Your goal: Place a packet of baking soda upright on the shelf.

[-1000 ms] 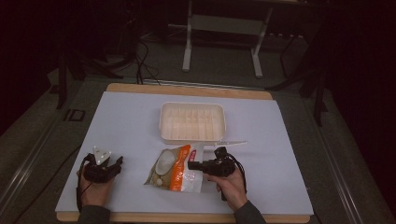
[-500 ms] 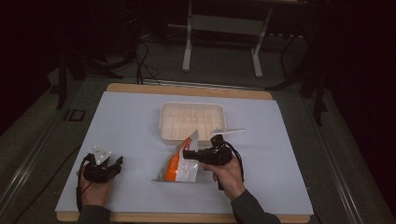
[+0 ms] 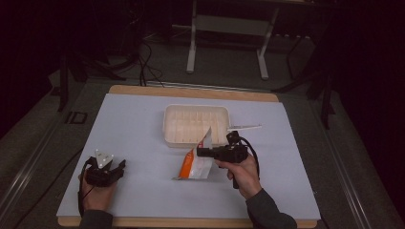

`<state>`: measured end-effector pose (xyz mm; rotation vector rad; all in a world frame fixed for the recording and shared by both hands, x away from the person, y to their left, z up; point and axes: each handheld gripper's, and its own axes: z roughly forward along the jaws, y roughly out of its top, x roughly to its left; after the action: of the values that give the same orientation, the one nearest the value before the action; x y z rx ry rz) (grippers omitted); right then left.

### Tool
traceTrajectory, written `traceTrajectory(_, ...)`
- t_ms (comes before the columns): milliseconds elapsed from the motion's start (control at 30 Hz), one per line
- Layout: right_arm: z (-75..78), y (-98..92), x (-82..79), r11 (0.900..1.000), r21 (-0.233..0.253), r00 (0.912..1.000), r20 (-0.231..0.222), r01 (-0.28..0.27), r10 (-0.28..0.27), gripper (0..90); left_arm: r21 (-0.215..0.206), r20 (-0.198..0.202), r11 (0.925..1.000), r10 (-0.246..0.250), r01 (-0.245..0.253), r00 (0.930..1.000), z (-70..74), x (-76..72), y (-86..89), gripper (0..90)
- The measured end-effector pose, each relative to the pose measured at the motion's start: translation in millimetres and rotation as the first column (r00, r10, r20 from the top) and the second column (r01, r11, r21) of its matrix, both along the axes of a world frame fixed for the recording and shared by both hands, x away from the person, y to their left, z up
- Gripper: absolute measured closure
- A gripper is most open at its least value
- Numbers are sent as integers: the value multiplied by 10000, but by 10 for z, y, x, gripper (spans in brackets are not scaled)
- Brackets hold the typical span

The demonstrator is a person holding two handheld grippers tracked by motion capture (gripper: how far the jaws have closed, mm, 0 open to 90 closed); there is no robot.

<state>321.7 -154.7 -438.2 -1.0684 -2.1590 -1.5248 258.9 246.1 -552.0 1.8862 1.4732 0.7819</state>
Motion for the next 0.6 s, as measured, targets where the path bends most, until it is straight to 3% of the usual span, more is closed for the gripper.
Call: traceTrajectory(600,127,-186,44,9993,-258,9996,147,-252,255,900,-111,45,9999,30,-29,10000,0,-1,12,496)
